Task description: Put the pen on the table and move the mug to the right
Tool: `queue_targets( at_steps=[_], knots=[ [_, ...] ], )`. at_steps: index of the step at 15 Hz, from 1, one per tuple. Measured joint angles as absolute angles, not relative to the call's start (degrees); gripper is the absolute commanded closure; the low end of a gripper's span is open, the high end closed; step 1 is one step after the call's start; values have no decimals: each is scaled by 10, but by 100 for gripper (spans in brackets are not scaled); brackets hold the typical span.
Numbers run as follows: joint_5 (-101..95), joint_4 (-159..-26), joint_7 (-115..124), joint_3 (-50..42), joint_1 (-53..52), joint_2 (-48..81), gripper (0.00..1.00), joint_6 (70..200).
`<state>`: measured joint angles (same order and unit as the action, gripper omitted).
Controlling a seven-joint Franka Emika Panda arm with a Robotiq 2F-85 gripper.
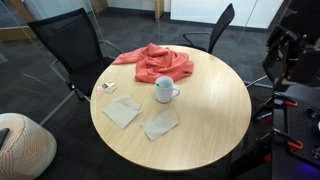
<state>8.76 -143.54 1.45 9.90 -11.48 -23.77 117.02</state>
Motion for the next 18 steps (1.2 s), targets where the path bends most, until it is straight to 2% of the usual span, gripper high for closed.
queue_targets(
  at_steps=[18],
  knots=[
    [40,-1409,-1,86,-99,-219,0,1189]
  ],
)
